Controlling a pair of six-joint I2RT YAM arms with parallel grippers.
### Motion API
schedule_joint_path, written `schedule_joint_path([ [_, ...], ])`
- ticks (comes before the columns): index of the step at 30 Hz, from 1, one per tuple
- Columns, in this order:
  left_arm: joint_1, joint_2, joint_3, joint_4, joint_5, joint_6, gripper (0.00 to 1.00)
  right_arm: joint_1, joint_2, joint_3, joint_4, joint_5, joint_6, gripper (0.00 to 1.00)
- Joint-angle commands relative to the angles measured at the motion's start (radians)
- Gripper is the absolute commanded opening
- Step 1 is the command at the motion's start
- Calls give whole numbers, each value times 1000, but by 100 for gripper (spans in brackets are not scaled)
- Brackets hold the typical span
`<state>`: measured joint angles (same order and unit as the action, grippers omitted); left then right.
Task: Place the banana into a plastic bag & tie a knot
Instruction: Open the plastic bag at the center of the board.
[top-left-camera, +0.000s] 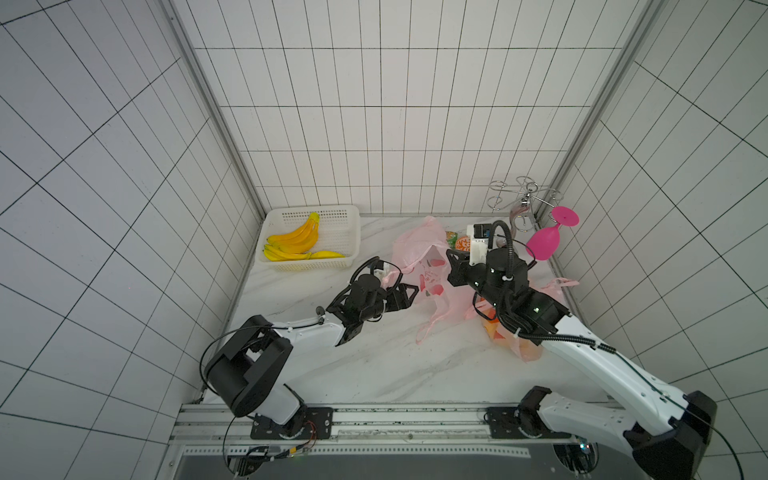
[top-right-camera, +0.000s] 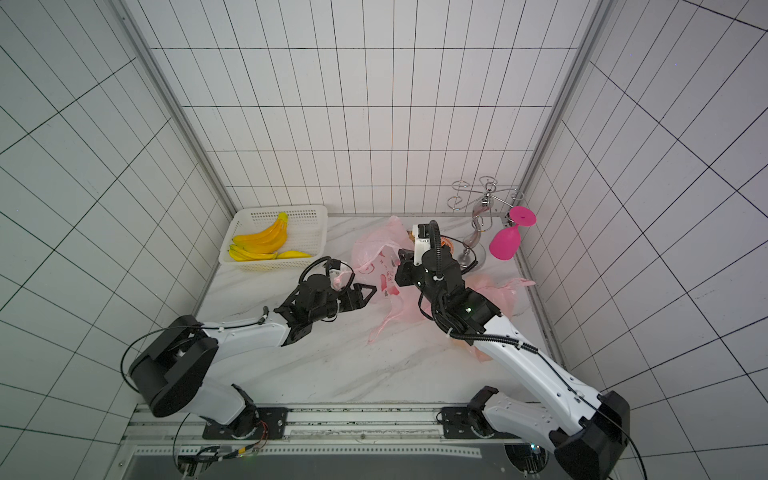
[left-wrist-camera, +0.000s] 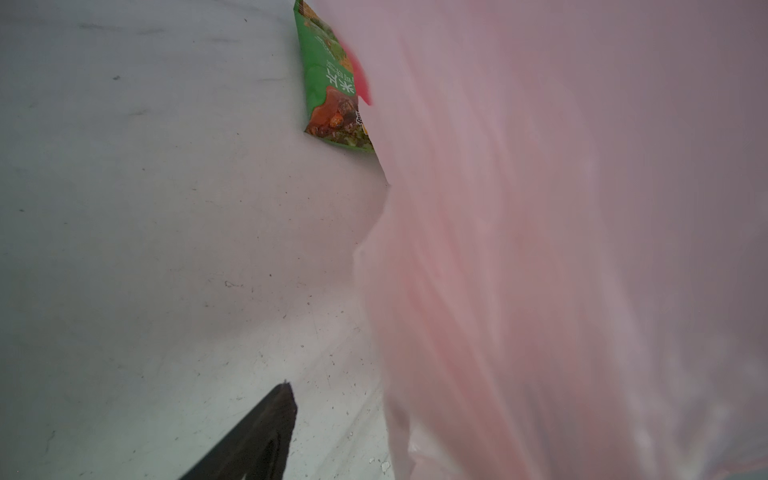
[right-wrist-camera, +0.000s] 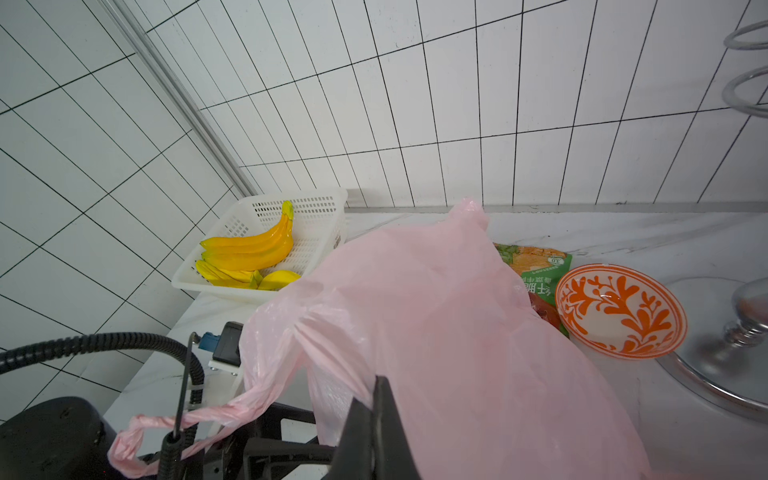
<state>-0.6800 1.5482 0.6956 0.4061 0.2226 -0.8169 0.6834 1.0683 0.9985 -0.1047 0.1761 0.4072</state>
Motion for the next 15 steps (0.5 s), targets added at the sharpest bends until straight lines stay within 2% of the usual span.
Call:
schedule_joint_path([
  [1,3,46,38,74,16,-26,65,10,-32,55,18,15,23,0],
  [5,26,43,44,27,0,19,24,-25,-39,100,-77,124,-3,0],
  [9,80,23,48,-84,-12,107,1,-100,-38,147,-156,171,-33,0],
  [12,148,30,56,-150,-3,151,0,-117,-31,178,-188,219,-56,0],
  [15,194,44,71,-190,21,174,0,-118,-27,182,-170,204,-69,0],
])
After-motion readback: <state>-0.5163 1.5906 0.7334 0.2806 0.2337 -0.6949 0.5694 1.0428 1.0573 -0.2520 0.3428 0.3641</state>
